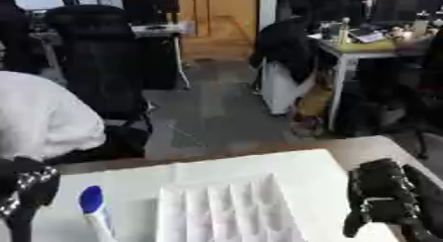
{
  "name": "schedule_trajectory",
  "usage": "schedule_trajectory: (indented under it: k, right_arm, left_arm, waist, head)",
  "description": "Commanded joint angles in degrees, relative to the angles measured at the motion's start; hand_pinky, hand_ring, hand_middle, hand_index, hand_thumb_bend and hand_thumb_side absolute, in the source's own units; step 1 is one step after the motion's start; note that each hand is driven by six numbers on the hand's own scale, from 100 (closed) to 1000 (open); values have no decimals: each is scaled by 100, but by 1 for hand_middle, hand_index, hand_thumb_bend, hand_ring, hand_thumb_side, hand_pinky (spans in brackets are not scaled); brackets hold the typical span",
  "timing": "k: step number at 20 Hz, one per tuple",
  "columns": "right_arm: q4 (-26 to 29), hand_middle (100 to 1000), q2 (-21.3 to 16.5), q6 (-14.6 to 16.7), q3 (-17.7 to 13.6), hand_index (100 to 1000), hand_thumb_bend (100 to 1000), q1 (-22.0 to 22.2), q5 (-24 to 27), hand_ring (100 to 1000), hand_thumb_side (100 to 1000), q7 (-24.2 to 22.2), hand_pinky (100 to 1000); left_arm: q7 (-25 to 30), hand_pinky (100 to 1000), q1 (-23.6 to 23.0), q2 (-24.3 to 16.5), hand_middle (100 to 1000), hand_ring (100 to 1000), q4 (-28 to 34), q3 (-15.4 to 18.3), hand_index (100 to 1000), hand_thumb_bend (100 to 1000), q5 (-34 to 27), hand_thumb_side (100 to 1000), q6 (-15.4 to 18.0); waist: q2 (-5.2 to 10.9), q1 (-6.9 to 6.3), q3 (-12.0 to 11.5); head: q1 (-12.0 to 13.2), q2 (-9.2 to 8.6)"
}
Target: Pick up objects on the table and place them in the box.
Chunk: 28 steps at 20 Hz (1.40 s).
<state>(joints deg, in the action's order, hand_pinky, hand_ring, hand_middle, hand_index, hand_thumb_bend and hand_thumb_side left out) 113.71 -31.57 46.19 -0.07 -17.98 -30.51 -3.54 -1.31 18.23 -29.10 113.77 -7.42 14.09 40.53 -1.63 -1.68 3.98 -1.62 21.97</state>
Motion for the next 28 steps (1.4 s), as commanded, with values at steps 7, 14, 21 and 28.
schedule_trajectory:
  k: [7,14,21,28]
  right_arm:
    - [88,156,-154,94,72,281,360,-85,62,208,750,230,201]
    - [88,173,-79,-407,-129,343,423,13,139,291,724,360,251]
    - [88,214,-20,-1420,-508,445,383,57,63,359,763,979,270]
    - [88,227,-3,-1611,-548,458,375,50,-74,369,779,1148,274]
  left_arm:
    - [61,245,51,-119,300,178,82,-33,349,937,178,678,56]
    - [373,360,-100,-110,495,260,82,147,573,883,134,786,-482]
    - [1502,487,-350,-304,737,369,-75,320,810,915,-875,759,-2247]
    - [2080,510,-246,-948,767,388,-736,436,839,971,-1535,721,-2539]
  waist:
    - [51,9,-1]
    - [43,18,10]
    - [21,12,106]
    - [16,-23,151]
  head:
    - [-46,-16]
    - [-62,261]
    - [16,735]
    - [9,862]
